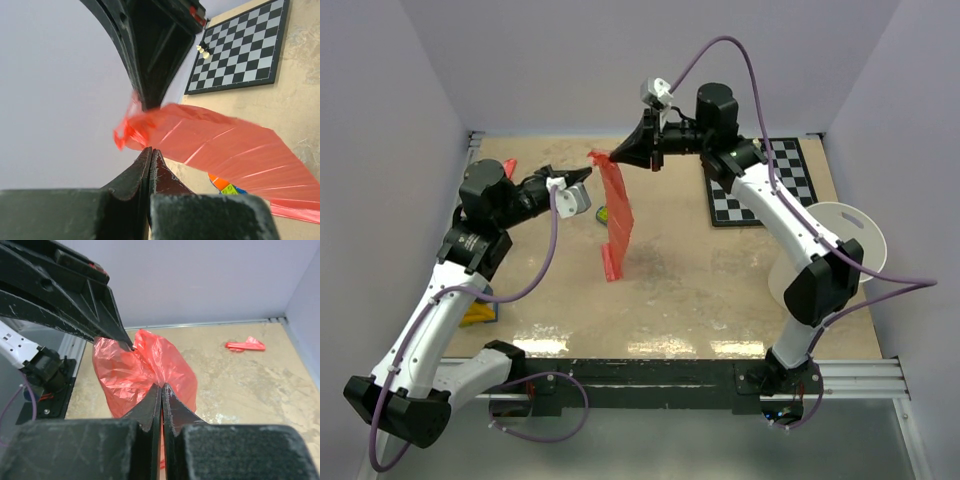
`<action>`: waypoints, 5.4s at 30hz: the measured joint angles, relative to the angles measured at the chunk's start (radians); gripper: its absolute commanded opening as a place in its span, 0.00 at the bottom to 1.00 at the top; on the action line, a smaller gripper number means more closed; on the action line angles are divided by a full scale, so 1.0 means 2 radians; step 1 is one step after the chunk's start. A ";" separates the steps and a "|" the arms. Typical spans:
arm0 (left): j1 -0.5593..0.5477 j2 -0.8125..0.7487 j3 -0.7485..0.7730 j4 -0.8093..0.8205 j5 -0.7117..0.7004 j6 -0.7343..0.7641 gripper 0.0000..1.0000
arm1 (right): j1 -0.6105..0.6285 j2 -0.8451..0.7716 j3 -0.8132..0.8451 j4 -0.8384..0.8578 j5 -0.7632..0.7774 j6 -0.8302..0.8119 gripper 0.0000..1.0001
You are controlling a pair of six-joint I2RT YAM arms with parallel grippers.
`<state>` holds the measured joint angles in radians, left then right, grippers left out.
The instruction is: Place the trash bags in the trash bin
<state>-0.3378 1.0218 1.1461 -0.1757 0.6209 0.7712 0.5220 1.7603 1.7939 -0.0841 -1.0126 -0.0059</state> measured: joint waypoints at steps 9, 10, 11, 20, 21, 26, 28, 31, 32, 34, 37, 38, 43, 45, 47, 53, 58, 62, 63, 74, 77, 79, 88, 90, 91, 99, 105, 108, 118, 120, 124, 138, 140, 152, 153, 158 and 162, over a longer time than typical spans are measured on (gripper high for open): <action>0.000 -0.012 -0.017 -0.025 -0.009 -0.003 0.02 | -0.006 -0.033 0.002 -0.015 0.042 -0.048 0.00; 0.000 -0.012 -0.017 -0.023 -0.017 -0.020 0.13 | -0.006 -0.034 0.002 -0.020 0.048 -0.060 0.00; 0.000 -0.011 -0.016 -0.022 -0.026 -0.044 0.28 | -0.005 -0.035 0.002 -0.027 0.058 -0.073 0.00; 0.051 0.075 0.121 -0.027 0.016 -0.325 0.74 | 0.010 -0.129 -0.115 0.015 0.169 -0.177 0.00; 0.059 0.087 0.132 -0.022 0.035 -0.357 0.75 | 0.011 -0.140 -0.125 0.025 0.177 -0.185 0.00; 0.081 0.145 0.133 0.043 0.133 -0.511 0.76 | 0.021 -0.174 -0.158 0.060 0.213 -0.220 0.00; 0.080 0.166 0.131 0.061 0.161 -0.550 0.77 | 0.024 -0.179 -0.166 0.068 0.226 -0.232 0.00; 0.080 0.187 0.132 0.080 0.190 -0.593 0.79 | 0.028 -0.179 -0.174 0.073 0.241 -0.248 0.00; 0.080 0.193 0.136 0.084 0.199 -0.606 0.79 | 0.031 -0.179 -0.177 0.073 0.246 -0.254 0.00; 0.080 0.205 0.150 0.095 0.214 -0.630 0.79 | 0.032 -0.179 -0.182 0.073 0.252 -0.265 0.00; 0.079 0.217 0.171 0.110 0.229 -0.654 0.79 | 0.034 -0.179 -0.187 0.073 0.262 -0.276 0.00; 0.079 0.220 0.177 0.116 0.234 -0.661 0.79 | 0.035 -0.179 -0.188 0.073 0.264 -0.279 0.00; 0.073 0.222 0.184 0.137 0.245 -0.682 0.77 | 0.038 -0.179 -0.189 0.073 0.275 -0.291 0.00; 0.065 0.226 0.184 0.143 0.246 -0.685 0.75 | 0.040 -0.179 -0.189 0.072 0.277 -0.297 0.00; 0.055 0.234 0.185 0.146 0.245 -0.690 0.71 | 0.045 -0.179 -0.189 0.072 0.278 -0.303 0.00; 0.034 0.266 0.187 0.156 0.234 -0.702 0.57 | 0.059 -0.175 -0.189 0.068 0.281 -0.320 0.00; 0.035 0.282 0.194 0.161 0.231 -0.714 0.48 | 0.059 -0.173 -0.189 0.060 0.294 -0.326 0.00; 0.039 0.282 0.194 0.166 0.230 -0.721 0.40 | 0.059 -0.173 -0.189 0.060 0.298 -0.329 0.00; 0.041 0.282 0.194 0.167 0.229 -0.721 0.40 | 0.059 -0.173 -0.189 0.060 0.298 -0.329 0.00; 0.051 0.283 0.194 0.173 0.223 -0.722 0.00 | 0.060 -0.173 -0.191 0.060 0.300 -0.330 0.00; 0.052 0.283 0.194 0.169 0.219 -0.716 0.00 | 0.060 -0.173 -0.191 0.060 0.300 -0.331 0.00; 0.054 0.283 0.194 0.162 0.214 -0.714 0.00 | 0.060 -0.173 -0.194 0.059 0.301 -0.333 0.00; 0.112 0.278 0.179 0.151 0.169 -0.705 0.00 | 0.060 -0.178 -0.207 0.040 0.301 -0.333 0.00; 0.113 0.274 0.169 0.152 0.166 -0.703 0.00 | 0.060 -0.178 -0.207 0.040 0.301 -0.320 0.18; 0.112 0.270 0.163 0.153 0.166 -0.702 0.00 | 0.060 -0.178 -0.207 0.040 0.302 -0.309 0.41; 0.109 0.241 0.125 0.175 0.158 -0.701 0.00 | 0.060 -0.142 -0.153 0.077 0.295 -0.160 0.69; 0.109 0.221 0.104 0.189 0.159 -0.702 0.00 | 0.061 -0.101 -0.131 0.100 0.275 -0.088 0.66; 0.109 0.219 0.100 0.196 0.159 -0.702 0.00 | 0.061 -0.085 -0.127 0.107 0.269 -0.064 0.59; 0.105 0.216 0.098 0.200 0.159 -0.698 0.00 | 0.062 -0.075 -0.127 0.140 0.255 -0.017 0.40; 0.103 0.214 0.096 0.200 0.159 -0.697 0.00 | 0.062 -0.075 -0.127 0.147 0.250 -0.007 0.24; 0.100 0.210 0.092 0.199 0.159 -0.691 0.03 | 0.062 -0.075 -0.127 0.156 0.245 0.006 0.00; 0.099 0.205 0.093 0.203 0.164 -0.672 0.00 | 0.062 -0.078 -0.133 0.157 0.253 -0.002 0.00; 0.099 0.205 0.093 0.195 0.164 -0.659 0.02 | 0.062 -0.081 -0.135 0.155 0.263 -0.004 0.14; 0.105 0.112 -0.016 0.028 0.050 -0.544 0.35 | 0.049 -0.171 -0.240 -0.025 0.294 -0.224 0.58; 0.105 0.102 -0.033 0.023 0.041 -0.541 0.35 | 0.046 -0.171 -0.251 -0.053 0.285 -0.261 0.61; 0.108 0.099 -0.064 0.005 0.009 -0.528 0.35 | 0.050 -0.155 -0.303 -0.155 0.257 -0.417 0.64; 0.120 0.101 -0.065 0.000 -0.004 -0.520 0.35 | 0.075 -0.105 -0.311 -0.176 0.249 -0.518 0.68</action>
<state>-0.0978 1.2228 1.0157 -0.1757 0.6128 -0.2680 0.6724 1.5513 1.1721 -0.4358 -0.5144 -1.0412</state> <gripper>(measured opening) 0.351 0.657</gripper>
